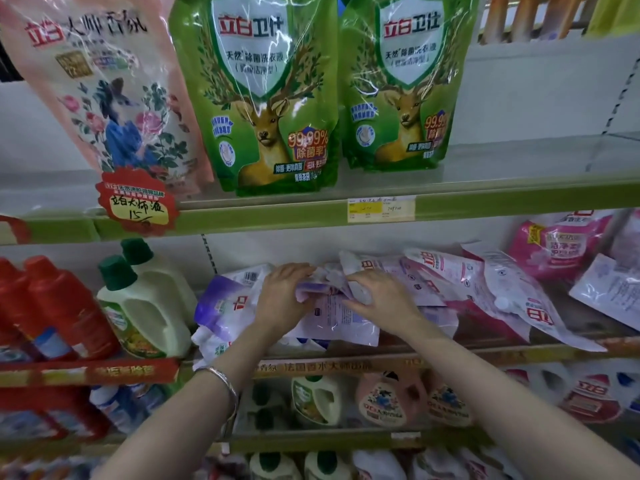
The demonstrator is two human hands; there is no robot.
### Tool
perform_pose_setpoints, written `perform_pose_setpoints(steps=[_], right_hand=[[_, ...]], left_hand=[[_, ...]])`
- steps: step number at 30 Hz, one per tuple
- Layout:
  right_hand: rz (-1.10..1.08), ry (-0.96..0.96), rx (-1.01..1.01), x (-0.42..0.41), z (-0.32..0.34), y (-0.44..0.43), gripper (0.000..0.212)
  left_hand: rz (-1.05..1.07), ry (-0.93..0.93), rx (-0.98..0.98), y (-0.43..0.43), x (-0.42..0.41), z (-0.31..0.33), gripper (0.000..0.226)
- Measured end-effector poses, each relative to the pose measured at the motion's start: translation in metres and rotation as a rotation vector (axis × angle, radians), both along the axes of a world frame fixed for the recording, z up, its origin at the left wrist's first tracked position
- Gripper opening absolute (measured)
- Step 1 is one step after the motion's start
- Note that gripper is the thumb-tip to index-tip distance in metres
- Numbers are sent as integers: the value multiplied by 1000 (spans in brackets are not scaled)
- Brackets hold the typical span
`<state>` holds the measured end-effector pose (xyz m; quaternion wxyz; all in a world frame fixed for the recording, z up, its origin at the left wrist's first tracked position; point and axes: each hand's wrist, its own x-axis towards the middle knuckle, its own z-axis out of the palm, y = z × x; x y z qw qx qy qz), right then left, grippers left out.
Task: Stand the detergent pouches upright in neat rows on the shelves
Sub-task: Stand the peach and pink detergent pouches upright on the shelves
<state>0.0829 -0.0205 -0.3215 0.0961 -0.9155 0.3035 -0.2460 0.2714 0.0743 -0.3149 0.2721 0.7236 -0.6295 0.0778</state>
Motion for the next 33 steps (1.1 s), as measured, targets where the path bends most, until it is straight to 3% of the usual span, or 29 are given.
perform_pose_setpoints(steps=[4, 8, 12, 14, 17, 21, 24, 27, 33], right_hand=[[-29, 85, 21, 4, -13, -9, 54], [-19, 82, -32, 6, -19, -14, 40], [34, 55, -28, -1, -18, -19, 35], [61, -19, -122, -10, -16, -20, 35], [26, -118, -272, -31, -11, -18, 29], [-119, -200, -335, -74, -2, -23, 26], [-288, -137, -360, -115, 4, -29, 27], [-427, -72, -257, -156, 4, -37, 31], [-661, 0, -94, -243, 6, -66, 21]], left_hand=[[56, -58, 19, -8, 7, -5, 37], [59, -84, 24, -14, 10, -3, 34], [-40, -189, 51, -22, -5, 1, 48], [-126, -207, 1, -29, -27, 7, 51], [-245, -116, -73, -43, -68, 16, 35], [-376, 74, -84, -63, -119, 22, 29], [-461, 158, -66, -77, -154, 23, 30], [-536, 174, -42, -89, -191, 25, 30], [-610, 144, 2, -121, -275, 41, 34]])
